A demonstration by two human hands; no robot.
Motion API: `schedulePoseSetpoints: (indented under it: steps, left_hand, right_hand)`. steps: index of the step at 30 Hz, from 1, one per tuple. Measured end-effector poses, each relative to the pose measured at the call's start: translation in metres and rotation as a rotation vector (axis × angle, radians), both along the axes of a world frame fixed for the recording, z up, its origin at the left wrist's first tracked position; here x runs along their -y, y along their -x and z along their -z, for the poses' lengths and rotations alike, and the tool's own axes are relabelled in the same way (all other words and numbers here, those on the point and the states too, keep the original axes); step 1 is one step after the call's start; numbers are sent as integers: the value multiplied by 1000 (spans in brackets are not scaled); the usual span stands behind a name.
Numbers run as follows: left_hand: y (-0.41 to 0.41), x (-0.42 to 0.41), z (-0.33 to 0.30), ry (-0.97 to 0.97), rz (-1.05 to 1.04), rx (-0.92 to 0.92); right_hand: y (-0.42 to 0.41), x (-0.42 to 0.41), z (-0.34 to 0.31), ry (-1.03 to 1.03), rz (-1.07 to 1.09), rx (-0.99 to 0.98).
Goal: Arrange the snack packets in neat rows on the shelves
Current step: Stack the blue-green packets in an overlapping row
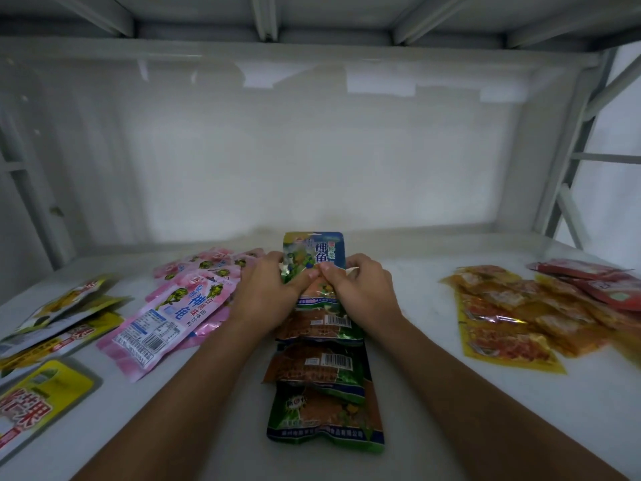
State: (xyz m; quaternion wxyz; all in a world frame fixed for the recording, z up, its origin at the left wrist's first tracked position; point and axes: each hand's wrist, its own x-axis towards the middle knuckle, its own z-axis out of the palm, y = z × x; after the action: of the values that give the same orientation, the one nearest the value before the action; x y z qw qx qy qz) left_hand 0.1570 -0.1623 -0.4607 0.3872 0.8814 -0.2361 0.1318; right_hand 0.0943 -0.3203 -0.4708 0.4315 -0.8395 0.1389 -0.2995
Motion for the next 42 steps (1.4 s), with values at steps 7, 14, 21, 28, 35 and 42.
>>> schedulePoseSetpoints:
  steps: [7,14,21,28,35,42]
  left_hand:
    - [3,-2,6,-150,-62,15]
    - [41,-2,-14,101,22,249]
    - [93,20,-32,70,149,345]
    - [161,68,-22,72,285,346]
    - [205,124,0,3,304,83]
    - [194,165,18,-132,80,-78]
  right_hand:
    - [3,2,0,-61,46,1]
    - [30,-3,0,95,131,231]
    - [98,11,3,253,61,304]
    - [176,41,-1,388,114,289]
    - [240,106,2,436,329,90]
    - [235,114,6,358,336,-217]
